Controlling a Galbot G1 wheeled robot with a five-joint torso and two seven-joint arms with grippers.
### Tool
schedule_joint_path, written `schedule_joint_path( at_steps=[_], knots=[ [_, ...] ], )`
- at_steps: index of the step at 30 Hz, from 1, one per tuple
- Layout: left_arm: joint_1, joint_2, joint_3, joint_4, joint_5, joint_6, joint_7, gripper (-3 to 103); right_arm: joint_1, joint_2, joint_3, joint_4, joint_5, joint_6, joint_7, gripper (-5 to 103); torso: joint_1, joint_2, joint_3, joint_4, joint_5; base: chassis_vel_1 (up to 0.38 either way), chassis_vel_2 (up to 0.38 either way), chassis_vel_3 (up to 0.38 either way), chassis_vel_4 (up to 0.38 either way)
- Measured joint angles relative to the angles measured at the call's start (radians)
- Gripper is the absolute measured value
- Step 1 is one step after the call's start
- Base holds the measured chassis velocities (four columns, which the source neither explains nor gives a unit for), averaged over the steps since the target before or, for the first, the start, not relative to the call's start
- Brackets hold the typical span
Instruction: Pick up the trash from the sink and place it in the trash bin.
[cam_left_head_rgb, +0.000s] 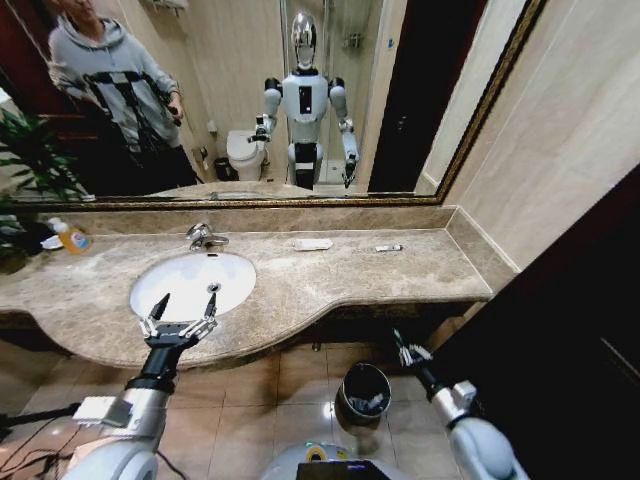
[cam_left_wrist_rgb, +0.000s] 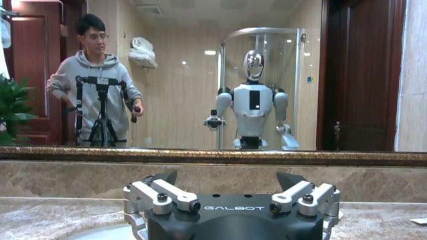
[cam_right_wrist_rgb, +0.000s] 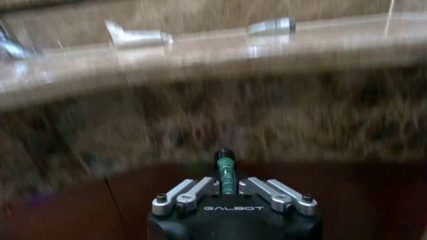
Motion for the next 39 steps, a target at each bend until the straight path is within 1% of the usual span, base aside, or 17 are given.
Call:
schedule_joint_path(
  at_steps=[2, 3, 6, 8, 11, 14, 16, 18, 19, 21, 25, 27, 30, 32, 33, 37, 39],
  knots=[
    [0.0, 0.0, 0.0, 0.0, 0.0, 0.0, 0.0, 100, 0.037, 0.014, -0.029, -0.106, -0.043, 0.023, 0.017, 10, 0.0, 0.0, 0.0, 0.0002, 0.0, 0.0, 0.0, 0.0, 0.0],
    [0.0, 0.0, 0.0, 0.0, 0.0, 0.0, 0.0, 100, 0.037, 0.014, -0.029, -0.106, -0.043, 0.023, 0.017, 10, 0.0, 0.0, 0.0, 0.0002, 0.0, 0.0, 0.0, 0.0, 0.0],
    [0.0, 0.0, 0.0, 0.0, 0.0, 0.0, 0.0, 100, 0.083, 0.027, -0.068, -0.246, -0.109, 0.063, 0.048, 10, 0.0, 0.0, 0.0, 0.0003, -0.0001, 0.0, 0.0, 0.0, 0.0],
    [0.0, 0.0, 0.0, 0.0, 0.0, 0.0, 0.0, 100, 0.091, 0.03, -0.071, -0.273, -0.124, 0.07, 0.049, 10, 0.0, 0.0, 0.0, 0.0002, 0.0, 0.0, 0.0, 0.0, 0.0],
    [0.0, 0.0, 0.0, 0.0, 0.0, 0.0, 0.0, 100, 0.144, 0.044, -0.09, -0.415, -0.183, 0.088, 0.046, 10, 0.0, 0.0, 0.0, 0.0001, -0.0001, 0.0, 0.0, 0.0, 0.0],
    [0.0, 0.0, 0.0, 0.0, 0.0, 0.0, 0.0, 100, 0.187, 0.054, -0.097, -0.505, -0.214, 0.091, 0.041, 10, 0.0, 0.0, 0.0, 0.0001, 0.0001, 0.0, 0.0, 0.0, 0.0],
    [0.0, 0.0, 0.0, 0.0, 0.0, 0.0, 0.0, 100, 0.199, 0.055, -0.1, -0.528, -0.219, 0.088, 0.039, 10, 0.0, 0.0, 0.0, 0.0002, 0.0, 0.0, 0.0, 0.0, 0.0],
    [0.0, 0.0, 0.0, 0.0, 0.0, 0.0, 0.0, 100, 0.241, 0.066, -0.107, -0.585, -0.227, 0.057, 0.031, 10, 0.0, 0.0, 0.0, 0.0001, -0.0002, 0.0, 0.0, 0.0, 0.0],
    [0.0, 0.0, 0.0, 0.0, 0.0, 0.0, 0.0, 100, 0.241, 0.066, -0.107, -0.585, -0.227, 0.057, 0.031, 10, 0.0, 0.0, 0.0, 0.0001, -0.0002, 0.0, 0.0, 0.0, 0.0],
    [0.0, 0.0, 0.0, 0.0, 0.0, 0.0, 0.0, 100, 0.292, 0.091, -0.105, -0.655, -0.247, 0.047, 0.036, 10, 0.0, 0.0, 0.0, 0.0001, 0.0002, 0.0, 0.0, 0.0, 0.0],
    [0.0, 0.0, 0.0, 0.0, 0.0, 0.0, 0.0, 100, 0.37, 0.122, -0.106, -0.758, -0.285, 0.048, 0.055, 10, 0.0, 0.0, 0.0, 0.0002, -0.0002, 0.0, 0.0, 0.0, 0.0],
    [0.0, 0.0, 0.0, 0.0, 0.0, 0.0, 0.0, 100, 0.383, 0.124, -0.107, -0.773, -0.293, 0.048, 0.056, 10, 0.0, 0.0, 0.0, 0.0001, 0.0, 0.0, 0.0, 0.0, 0.0],
    [0.0, 0.0, 0.0, 0.0, 0.0, 0.0, 0.0, 100, 0.463, 0.133, -0.106, -0.866, -0.353, 0.058, 0.061, 10, 0.0, 0.0, 0.0, 0.0002, 0.0, 0.0, 0.0, 0.0, 0.0],
    [0.0, 0.0, 0.0, 0.0, 0.0, 0.0, 0.0, 100, 0.478, 0.135, -0.104, -0.885, -0.36, 0.061, 0.063, 10, 0.0, 0.0, 0.0, 0.0002, -0.0001, 0.0, 0.0, 0.0, 0.0],
    [0.0, 0.0, 0.0, 0.0, 0.0, 0.0, 0.0, 100, 0.519, 0.141, -0.098, -0.945, -0.375, 0.07, 0.07, 10, 0.0, 0.0, 0.0, 0.0002, 0.0, 0.0, 0.0, 0.0, 0.0],
    [0.0, 0.0, 0.0, 0.0, 0.0, 0.0, 0.0, 100, 0.579, 0.149, -0.09, -1.056, -0.38, 0.085, 0.077, 10, 0.0, 0.0, 0.0, 0.0002, -0.0001, 0.0, 0.0, 0.0, 0.0],
    [0.0, 0.0, 0.0, 0.0, 0.0, 0.0, 0.0, 100, 0.603, 0.158, -0.087, -1.116, -0.364, 0.085, 0.083, 10, 0.0, 0.0, 0.0, 0.0001, 0.0001, 0.0, 0.0, 0.0, 0.0]
  ],
)
